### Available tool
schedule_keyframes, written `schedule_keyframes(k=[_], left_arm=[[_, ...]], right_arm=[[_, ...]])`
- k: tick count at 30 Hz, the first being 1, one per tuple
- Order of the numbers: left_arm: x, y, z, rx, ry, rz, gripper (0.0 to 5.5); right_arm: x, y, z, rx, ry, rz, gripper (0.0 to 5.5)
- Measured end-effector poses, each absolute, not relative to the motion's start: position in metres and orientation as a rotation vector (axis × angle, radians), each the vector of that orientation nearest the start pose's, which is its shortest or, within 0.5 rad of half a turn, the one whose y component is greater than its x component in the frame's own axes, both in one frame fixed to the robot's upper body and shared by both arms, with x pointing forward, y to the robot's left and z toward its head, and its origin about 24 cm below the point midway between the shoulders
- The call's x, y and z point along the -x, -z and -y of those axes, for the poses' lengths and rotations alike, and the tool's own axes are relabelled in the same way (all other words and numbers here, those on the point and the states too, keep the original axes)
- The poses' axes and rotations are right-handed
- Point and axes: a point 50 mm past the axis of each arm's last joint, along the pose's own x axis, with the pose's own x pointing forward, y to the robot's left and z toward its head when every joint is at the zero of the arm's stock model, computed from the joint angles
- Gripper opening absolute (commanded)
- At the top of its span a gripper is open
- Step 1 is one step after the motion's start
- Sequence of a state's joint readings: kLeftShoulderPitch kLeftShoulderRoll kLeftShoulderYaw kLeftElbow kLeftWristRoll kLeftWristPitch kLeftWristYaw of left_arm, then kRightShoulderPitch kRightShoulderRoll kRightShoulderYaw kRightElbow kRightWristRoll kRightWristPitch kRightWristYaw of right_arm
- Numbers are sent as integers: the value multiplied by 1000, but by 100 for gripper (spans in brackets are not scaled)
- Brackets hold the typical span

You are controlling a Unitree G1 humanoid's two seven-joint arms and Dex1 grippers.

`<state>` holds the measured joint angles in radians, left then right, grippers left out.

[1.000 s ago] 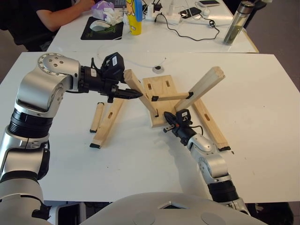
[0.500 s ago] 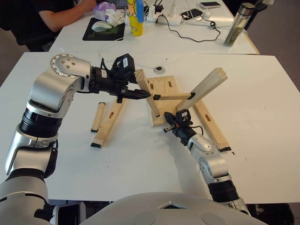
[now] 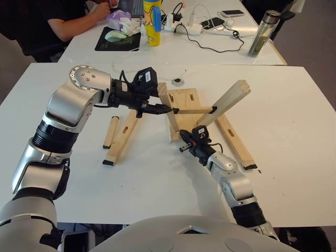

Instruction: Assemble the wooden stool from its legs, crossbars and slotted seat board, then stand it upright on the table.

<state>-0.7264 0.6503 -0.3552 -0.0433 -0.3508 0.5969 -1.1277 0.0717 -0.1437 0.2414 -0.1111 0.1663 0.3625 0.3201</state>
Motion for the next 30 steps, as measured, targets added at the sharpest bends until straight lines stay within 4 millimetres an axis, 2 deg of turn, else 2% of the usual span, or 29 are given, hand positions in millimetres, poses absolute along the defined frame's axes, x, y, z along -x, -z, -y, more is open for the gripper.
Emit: schedule_keyframes(k=[2,4,6,11,14,17,21,24,27,28,30], left_arm=[[-303,-174,-121,-455,1376,-285,207],[-304,-173,-122,-446,1377,-287,207],[-305,-172,-122,-439,1375,-288,207],[-306,-172,-125,-425,1374,-291,207],[-306,-172,-126,-421,1373,-295,207],[-307,-172,-126,-418,1375,-299,207],[-308,-172,-125,-416,1386,-305,207],[-309,-172,-125,-414,1387,-306,207],[-309,-172,-125,-414,1387,-307,207],[-309,-172,-125,-413,1387,-307,207],[-310,-173,-124,-416,1392,-306,207]], right_arm=[[-220,-15,104,-80,-563,-338,0],[-211,-16,108,-132,-573,-320,0],[-204,-25,111,-167,-594,-283,0],[-186,-94,100,-265,-763,-61,0],[-193,-132,90,-256,-755,81,0],[-205,-148,85,-114,-659,159,0],[-217,-142,85,44,-529,150,0],[-224,-135,84,118,-493,133,0],[-225,-137,80,162,-499,163,0],[-226,-133,78,188,-506,145,0],[-226,-110,73,266,-540,-8,0]])
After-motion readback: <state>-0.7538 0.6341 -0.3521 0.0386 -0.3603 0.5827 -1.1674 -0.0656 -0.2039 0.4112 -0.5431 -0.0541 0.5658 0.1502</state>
